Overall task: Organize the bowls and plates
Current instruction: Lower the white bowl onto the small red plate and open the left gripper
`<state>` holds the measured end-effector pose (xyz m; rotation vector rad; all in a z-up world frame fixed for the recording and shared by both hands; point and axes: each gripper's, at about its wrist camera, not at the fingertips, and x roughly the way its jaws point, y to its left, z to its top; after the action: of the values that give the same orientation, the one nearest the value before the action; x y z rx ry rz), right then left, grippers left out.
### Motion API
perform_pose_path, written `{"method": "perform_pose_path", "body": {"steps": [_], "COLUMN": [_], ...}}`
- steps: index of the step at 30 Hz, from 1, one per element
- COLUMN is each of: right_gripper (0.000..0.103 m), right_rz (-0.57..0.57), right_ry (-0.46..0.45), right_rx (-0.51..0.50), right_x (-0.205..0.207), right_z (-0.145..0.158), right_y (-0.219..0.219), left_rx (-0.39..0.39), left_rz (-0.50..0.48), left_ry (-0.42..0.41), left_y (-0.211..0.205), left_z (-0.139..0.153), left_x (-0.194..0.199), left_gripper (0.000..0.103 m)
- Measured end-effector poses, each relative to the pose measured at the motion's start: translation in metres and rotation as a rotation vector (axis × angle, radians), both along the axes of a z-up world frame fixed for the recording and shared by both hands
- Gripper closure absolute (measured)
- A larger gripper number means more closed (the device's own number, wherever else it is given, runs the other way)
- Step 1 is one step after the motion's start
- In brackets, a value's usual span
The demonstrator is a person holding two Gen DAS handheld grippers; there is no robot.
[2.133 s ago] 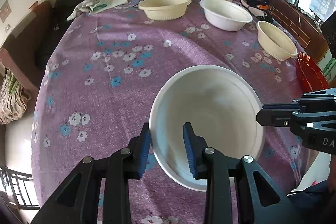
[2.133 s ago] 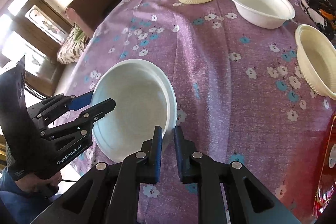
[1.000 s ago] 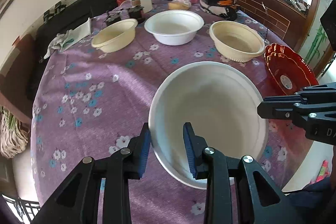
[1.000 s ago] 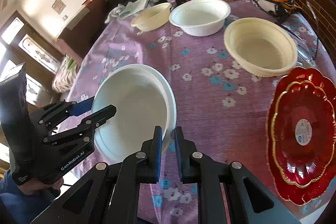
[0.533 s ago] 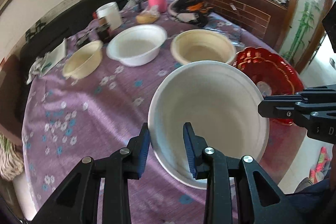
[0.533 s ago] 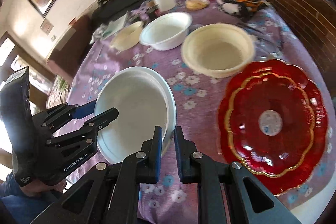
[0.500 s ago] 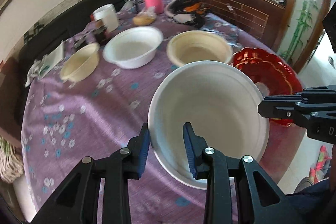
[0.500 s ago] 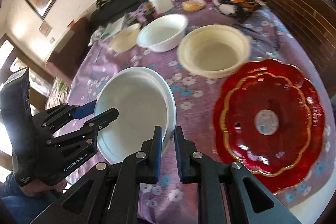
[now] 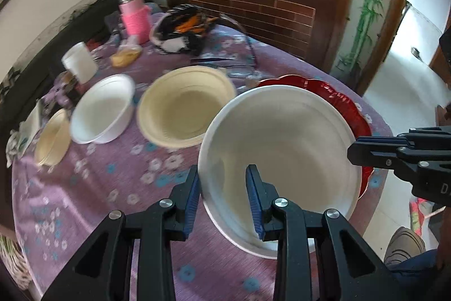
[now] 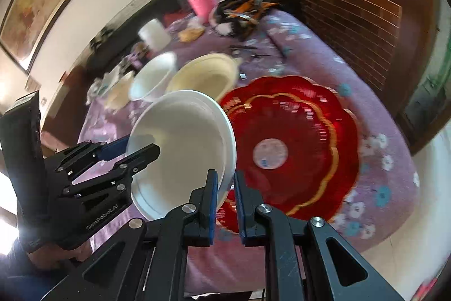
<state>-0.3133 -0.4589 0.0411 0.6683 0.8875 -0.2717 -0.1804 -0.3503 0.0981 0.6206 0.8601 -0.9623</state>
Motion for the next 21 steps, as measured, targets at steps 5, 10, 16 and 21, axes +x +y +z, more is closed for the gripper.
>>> {"method": "perform_pose_path", "body": {"steps": [5, 10, 16, 21], "right_gripper": [0.090, 0.090, 0.090, 0.090], "right_rz": [-0.052, -0.081, -0.097, -0.101], "right_ry": [0.019, 0.043, 0.095, 0.126], "right_rx": [0.009, 0.024, 0.040, 0.050], "right_x": [-0.013, -0.017, -0.018, -0.017], "right_z": [-0.004, -0.012, -0.027, -0.036], "right_y": [-0.019, -0.036, -0.054, -0.065], "left_rx": [0.016, 0.038, 0.072, 0.100], "left_rz": [-0.036, -0.060, -0.081, -0.089], "left_ry": [0.022, 0.038, 0.069, 0.079], "left_y": [-0.024, -0.044, -0.064, -0.074], "left_z": [-0.011, -0.022, -0.039, -0.051], "left_x": [-0.007, -0.010, -0.012, -0.013], "left_gripper": [0.073, 0.073, 0.073, 0.073]}}
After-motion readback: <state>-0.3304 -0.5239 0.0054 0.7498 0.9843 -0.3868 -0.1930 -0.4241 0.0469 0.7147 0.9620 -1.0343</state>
